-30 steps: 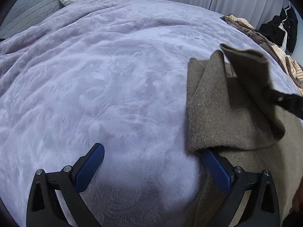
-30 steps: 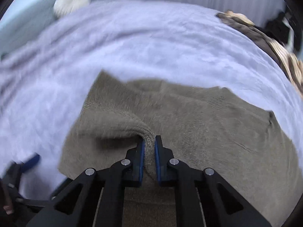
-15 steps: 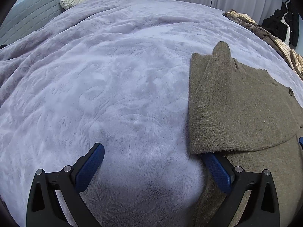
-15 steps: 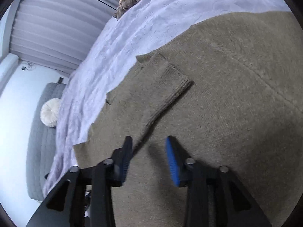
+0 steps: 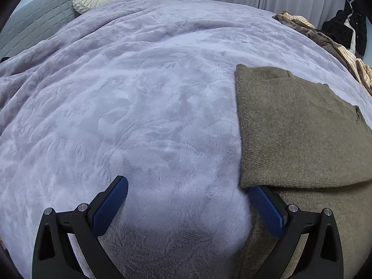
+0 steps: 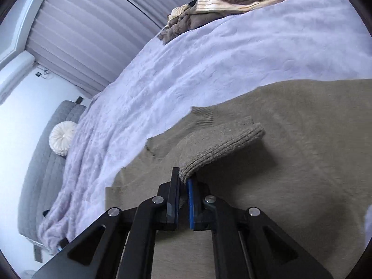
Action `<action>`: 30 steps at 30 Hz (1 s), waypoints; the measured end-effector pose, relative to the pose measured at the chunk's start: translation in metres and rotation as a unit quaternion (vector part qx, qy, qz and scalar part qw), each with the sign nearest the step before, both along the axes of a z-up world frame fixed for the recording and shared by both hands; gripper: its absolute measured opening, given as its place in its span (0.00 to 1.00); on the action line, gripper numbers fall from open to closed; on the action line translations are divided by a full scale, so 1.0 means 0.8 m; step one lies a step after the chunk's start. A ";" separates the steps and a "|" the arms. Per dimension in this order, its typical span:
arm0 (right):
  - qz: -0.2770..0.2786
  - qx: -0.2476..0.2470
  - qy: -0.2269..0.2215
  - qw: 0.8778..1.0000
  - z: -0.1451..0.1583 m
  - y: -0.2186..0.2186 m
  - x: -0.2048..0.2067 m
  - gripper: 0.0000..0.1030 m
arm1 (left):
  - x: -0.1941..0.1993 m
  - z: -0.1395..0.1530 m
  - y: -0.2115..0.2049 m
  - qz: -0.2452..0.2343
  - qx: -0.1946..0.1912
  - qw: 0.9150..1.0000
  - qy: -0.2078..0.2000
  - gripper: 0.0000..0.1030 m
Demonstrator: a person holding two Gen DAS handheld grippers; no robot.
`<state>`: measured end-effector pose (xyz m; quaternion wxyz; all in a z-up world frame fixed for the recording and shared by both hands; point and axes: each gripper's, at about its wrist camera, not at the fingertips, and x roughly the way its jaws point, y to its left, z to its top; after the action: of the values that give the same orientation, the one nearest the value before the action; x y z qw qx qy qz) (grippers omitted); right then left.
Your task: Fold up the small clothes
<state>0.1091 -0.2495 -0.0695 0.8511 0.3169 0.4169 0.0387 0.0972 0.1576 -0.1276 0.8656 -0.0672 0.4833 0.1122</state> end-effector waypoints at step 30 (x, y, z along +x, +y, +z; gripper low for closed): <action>-0.051 0.023 0.036 0.998 -0.035 -0.028 -0.045 0.07 | 0.143 0.015 -0.012 -0.170 -0.131 0.976 0.044 0.08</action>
<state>0.0731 -0.2720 -0.0978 0.8286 0.3585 0.4298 -0.0061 0.2115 0.1479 -0.1160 0.8339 -0.0917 0.5354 -0.0977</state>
